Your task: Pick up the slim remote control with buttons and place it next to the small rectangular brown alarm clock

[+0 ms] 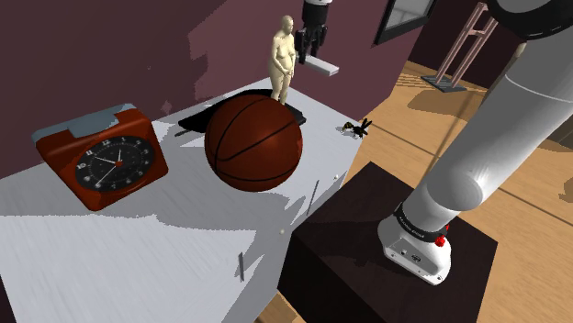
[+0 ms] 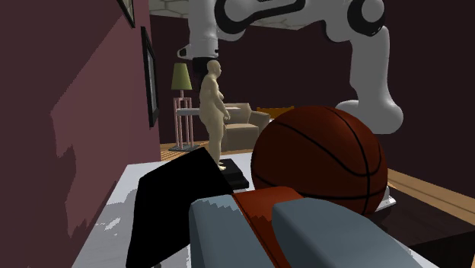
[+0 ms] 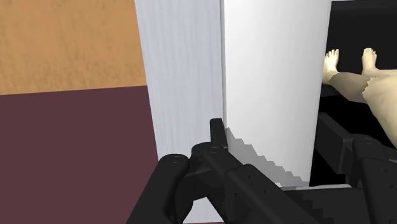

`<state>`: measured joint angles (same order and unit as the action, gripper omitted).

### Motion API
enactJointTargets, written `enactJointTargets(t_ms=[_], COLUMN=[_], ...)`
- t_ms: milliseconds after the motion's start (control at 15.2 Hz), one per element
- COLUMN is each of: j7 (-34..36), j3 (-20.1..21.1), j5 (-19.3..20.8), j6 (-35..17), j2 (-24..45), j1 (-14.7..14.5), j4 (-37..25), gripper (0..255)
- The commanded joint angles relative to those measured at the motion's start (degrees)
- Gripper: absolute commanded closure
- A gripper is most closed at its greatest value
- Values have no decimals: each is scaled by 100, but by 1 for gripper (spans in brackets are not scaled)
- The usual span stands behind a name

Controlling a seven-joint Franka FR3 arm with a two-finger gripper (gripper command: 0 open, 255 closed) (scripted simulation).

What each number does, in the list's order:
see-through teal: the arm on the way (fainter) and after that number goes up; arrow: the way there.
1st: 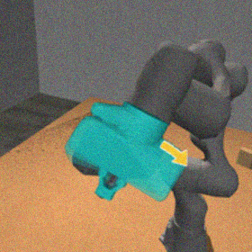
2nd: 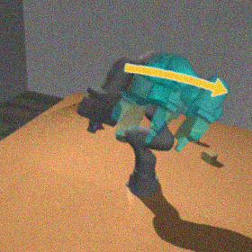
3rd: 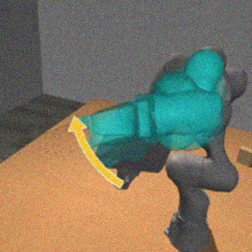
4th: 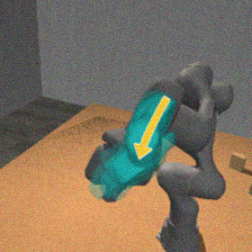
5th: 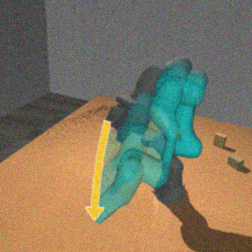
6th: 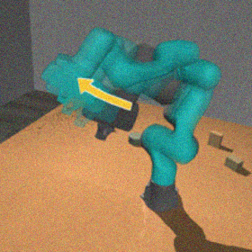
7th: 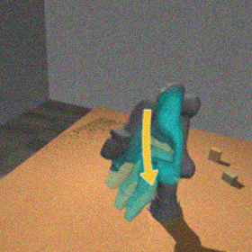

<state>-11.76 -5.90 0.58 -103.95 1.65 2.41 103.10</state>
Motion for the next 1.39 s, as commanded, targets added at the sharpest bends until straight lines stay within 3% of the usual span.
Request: enactJointTargets(t_ms=[0,990,1320], j7=[7,-14,624], j3=[4,0,315], j5=[1,-12,21], j6=[154,1294,1186], j2=[-13,101,-464], j1=[-4,1,-320], j4=[-139,-1393,-715], gripper=[255,255,255])
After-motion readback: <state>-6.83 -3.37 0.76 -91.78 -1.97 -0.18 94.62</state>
